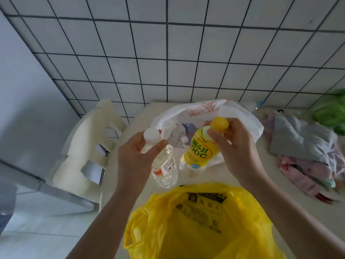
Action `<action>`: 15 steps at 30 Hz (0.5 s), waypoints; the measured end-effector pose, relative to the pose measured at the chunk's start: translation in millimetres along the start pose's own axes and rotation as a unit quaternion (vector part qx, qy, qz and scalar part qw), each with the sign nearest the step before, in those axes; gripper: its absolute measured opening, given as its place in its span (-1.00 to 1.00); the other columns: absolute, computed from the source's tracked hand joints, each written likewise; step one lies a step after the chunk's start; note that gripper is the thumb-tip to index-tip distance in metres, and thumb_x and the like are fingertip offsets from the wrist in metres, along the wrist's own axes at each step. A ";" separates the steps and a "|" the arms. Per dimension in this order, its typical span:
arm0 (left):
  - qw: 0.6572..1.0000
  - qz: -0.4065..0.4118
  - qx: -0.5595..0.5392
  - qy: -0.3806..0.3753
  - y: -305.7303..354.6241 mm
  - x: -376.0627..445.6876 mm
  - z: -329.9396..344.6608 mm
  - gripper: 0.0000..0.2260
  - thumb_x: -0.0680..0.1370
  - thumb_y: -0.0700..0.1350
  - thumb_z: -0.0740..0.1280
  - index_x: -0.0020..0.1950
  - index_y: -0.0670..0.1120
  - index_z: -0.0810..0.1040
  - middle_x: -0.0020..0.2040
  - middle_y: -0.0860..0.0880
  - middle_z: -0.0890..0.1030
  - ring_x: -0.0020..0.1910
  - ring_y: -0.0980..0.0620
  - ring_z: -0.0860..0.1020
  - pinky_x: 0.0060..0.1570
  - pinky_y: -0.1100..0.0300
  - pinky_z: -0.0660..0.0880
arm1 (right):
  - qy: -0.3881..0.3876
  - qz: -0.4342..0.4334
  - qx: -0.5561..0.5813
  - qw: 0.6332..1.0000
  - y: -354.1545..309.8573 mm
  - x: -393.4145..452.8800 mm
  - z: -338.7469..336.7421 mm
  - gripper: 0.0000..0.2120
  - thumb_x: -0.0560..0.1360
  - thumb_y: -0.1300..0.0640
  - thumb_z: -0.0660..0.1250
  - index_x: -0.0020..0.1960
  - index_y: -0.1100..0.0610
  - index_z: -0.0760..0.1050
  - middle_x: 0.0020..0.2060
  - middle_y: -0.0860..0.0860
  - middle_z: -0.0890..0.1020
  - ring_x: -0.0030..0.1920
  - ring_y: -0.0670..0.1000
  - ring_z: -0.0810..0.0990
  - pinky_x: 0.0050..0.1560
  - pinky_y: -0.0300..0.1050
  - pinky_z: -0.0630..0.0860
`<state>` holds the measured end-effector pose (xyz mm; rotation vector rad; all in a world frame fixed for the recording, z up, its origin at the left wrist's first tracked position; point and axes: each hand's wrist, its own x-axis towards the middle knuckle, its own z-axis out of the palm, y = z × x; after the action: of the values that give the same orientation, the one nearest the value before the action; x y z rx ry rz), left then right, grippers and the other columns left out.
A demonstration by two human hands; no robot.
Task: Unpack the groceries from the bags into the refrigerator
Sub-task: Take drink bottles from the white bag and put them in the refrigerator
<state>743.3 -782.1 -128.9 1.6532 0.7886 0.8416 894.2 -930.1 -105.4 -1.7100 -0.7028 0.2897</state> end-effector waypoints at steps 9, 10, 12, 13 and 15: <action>0.999 0.016 0.037 0.023 13.9 -100.3 -56.6 -0.74 0.40 -0.14 0.50 -0.04 0.18 0.58 -0.27 0.54 0.53 -0.13 0.53 0.52 -0.19 0.64 0.35 | -0.049 0.009 0.074 0.996 -27.9 -97.4 19.0 -0.81 0.50 0.25 0.36 0.06 0.02 0.58 -0.03 -0.13 0.70 0.02 -0.17 0.64 -0.11 -0.35 0.54; 0.999 0.013 0.034 0.031 13.0 -111.8 -62.4 -0.75 0.40 -0.14 0.50 -0.02 0.15 0.59 -0.25 0.52 0.55 -0.12 0.50 0.54 -0.18 0.62 0.36 | -0.061 0.007 0.081 0.995 -29.2 -107.0 22.2 -0.81 0.50 0.26 0.36 0.06 0.02 0.58 -0.02 -0.10 0.69 0.03 -0.17 0.64 -0.10 -0.35 0.54; 0.997 0.011 0.038 0.062 12.7 -134.5 -72.4 -0.75 0.40 -0.13 0.51 0.01 0.12 0.61 -0.21 0.45 0.60 -0.10 0.42 0.58 -0.18 0.57 0.41 | -0.090 0.000 0.083 0.992 -31.0 -124.2 29.5 -0.80 0.50 0.27 0.36 0.08 0.06 0.57 0.03 -0.06 0.68 0.08 -0.15 0.63 -0.05 -0.29 0.57; 0.996 0.002 0.033 0.081 12.5 -146.0 -77.2 -0.75 0.39 -0.14 0.51 0.02 0.09 0.63 -0.20 0.42 0.62 -0.11 0.38 0.59 -0.22 0.55 0.44 | -0.105 0.001 0.085 0.991 -31.9 -132.0 33.5 -0.79 0.50 0.26 0.36 0.10 0.06 0.57 0.05 -0.07 0.68 0.10 -0.13 0.62 -0.01 -0.24 0.58; 0.992 -0.017 0.021 0.121 12.1 -169.8 -85.4 -0.74 0.38 -0.17 0.53 0.04 0.03 0.66 -0.19 0.33 0.66 -0.13 0.32 0.62 -0.31 0.52 0.46 | -0.131 -0.006 0.088 0.987 -33.8 -145.8 40.2 -0.79 0.50 0.27 0.36 0.09 0.04 0.55 0.05 -0.12 0.67 0.11 -0.11 0.62 0.01 -0.19 0.59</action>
<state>582.0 -883.3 -124.9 1.5875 1.0052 1.0201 747.8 -980.6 -109.6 -1.5127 -0.8531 0.5604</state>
